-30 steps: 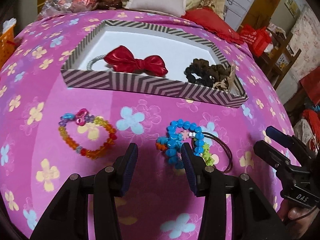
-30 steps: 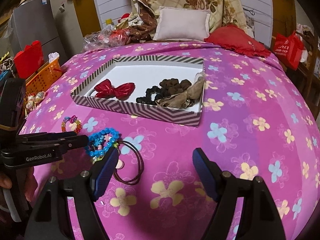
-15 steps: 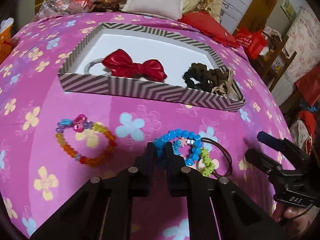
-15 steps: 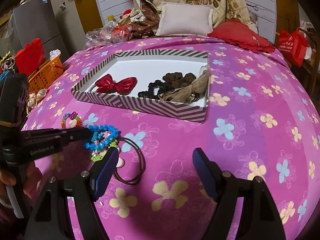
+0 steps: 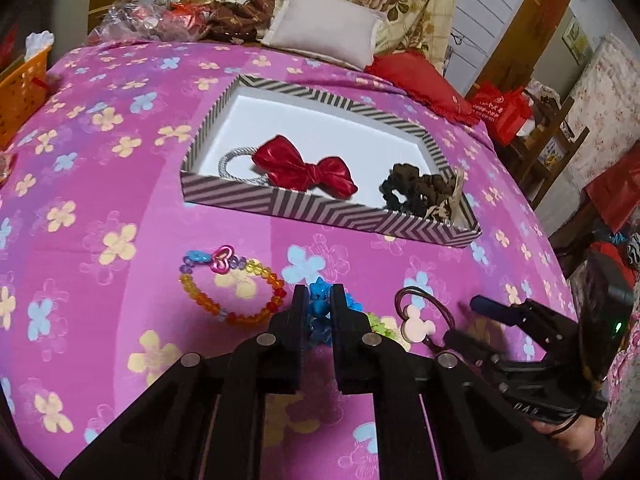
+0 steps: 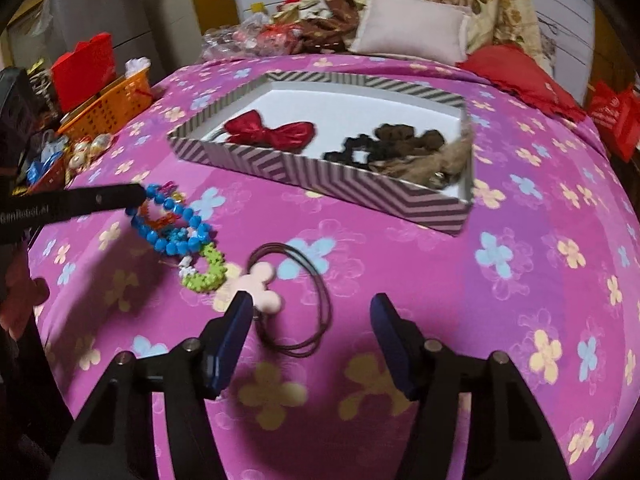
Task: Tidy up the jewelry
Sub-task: 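Grasp the blue bracelet with the left tool while the right grasps the mouse-clip hair tie, then carry the blue bracelet and black hair tie into the box while lowering both tools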
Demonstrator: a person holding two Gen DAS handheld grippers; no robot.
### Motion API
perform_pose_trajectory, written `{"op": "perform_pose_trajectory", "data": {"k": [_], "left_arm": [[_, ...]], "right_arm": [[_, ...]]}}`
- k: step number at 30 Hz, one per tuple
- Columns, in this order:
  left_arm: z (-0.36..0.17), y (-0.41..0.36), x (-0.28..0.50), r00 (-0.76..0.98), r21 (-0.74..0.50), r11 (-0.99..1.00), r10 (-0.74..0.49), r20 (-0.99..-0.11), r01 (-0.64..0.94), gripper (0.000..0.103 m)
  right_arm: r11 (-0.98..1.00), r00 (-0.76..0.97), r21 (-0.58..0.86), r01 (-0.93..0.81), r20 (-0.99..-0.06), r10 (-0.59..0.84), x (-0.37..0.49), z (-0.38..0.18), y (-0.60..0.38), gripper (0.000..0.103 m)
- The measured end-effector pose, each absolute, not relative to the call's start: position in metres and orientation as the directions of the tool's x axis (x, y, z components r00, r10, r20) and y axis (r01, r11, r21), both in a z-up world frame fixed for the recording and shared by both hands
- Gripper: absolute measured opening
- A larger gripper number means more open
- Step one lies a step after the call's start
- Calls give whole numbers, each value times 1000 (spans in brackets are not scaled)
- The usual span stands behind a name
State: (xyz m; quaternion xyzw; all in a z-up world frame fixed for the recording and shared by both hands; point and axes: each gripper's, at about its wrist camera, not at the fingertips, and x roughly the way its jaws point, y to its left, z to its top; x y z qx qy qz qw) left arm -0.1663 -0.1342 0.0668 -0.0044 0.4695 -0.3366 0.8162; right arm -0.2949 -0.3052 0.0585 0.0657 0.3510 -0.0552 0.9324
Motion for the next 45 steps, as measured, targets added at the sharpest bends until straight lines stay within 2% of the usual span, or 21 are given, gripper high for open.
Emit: {"op": "perform_pose_trajectory", "data": {"k": [13,15,17,22,33,45], "left_arm": [[90,-116,-165,389,-320,791,-554,-736,522,0],[92,-112,-165,401,-317,796,-551,-732,516,0],[94,-108,-165,405,-321,798,-552,-729,510,0],[99,-101,-164,415,-328,805,-550,-724,494,0],[110,-95,-167,445,-307,816,-537,-717,489,0],[118,-103,-172,463,-274,819,-524,-715,503,0]], "right_arm": [[998,720,-48,48,-691,-67,-266,43,-272,62],[998,730,-47,48,-680,-67,-267,44,-273,54],[997,738,-47,59,-671,-75,-268,44,-275,33],[997,750,-25,77,-657,-75,-273,46,-279,33],[993,827,40,111,-557,-71,-298,89,-286,33],[990,843,37,133,-530,-94,-303,107,-288,33]]}}
